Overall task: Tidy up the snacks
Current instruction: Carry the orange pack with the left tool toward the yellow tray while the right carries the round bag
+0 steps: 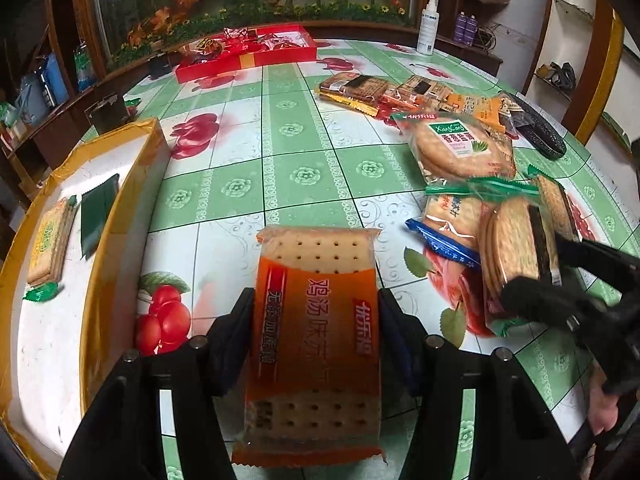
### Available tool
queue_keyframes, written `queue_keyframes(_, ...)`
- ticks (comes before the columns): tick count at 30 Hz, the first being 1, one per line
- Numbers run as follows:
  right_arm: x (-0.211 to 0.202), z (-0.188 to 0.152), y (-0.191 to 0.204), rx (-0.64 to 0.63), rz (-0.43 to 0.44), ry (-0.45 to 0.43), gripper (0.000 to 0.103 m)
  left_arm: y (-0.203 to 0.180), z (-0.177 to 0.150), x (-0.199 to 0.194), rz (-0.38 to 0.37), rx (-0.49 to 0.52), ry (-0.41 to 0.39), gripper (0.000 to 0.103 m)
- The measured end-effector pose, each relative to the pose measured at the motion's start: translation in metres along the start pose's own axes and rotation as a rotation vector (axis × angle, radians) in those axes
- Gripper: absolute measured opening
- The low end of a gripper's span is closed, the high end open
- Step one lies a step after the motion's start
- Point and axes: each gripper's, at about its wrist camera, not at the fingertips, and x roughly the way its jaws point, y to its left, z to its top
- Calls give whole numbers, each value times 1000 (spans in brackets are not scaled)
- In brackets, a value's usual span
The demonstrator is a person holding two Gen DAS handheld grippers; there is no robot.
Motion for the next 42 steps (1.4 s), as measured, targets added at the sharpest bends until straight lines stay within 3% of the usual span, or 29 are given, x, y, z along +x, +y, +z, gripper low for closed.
queue_keyframes(16, 9, -3, 17, -141, -93, 65, 98, -2, -2, 0, 34, 4, 6, 70)
queue_keyframes(21, 6, -3, 14, -157, -70, 117, 98, -2, -2, 0, 35, 1, 7, 71)
queue_keyframes(25, 3, -8, 11, -160, -100, 93, 98, -1, -2, 0, 33, -1, 7, 71)
queue_keyframes(26, 2, -8, 10, -149, -88, 84, 97, -1, -2, 0, 33, -1, 7, 71)
queue_keyframes(28, -3, -8, 6, -130, -78, 54, 75, -1, -2, 0, 34, 0, 7, 71)
queue_keyframes(32, -7, -9, 1, -85, -44, 28, 66, -2, -2, -1, 15, 14, -1, 59)
queue_keyframes(35, -9, -9, -3, -59, -26, 19, 63, -3, -2, -2, 8, 20, -3, 57)
queue_keyframes(38, -9, -8, -1, -51, -41, 11, 63, -3, -1, -2, 7, 19, -1, 57)
queue_keyframes(41, -9, -6, 6, -48, -123, 9, 76, -3, -1, -2, 3, 24, 0, 59)
queue_keyframes(42, -8, -6, 9, -37, -154, 11, 79, -3, -1, -1, 7, 25, 1, 65)
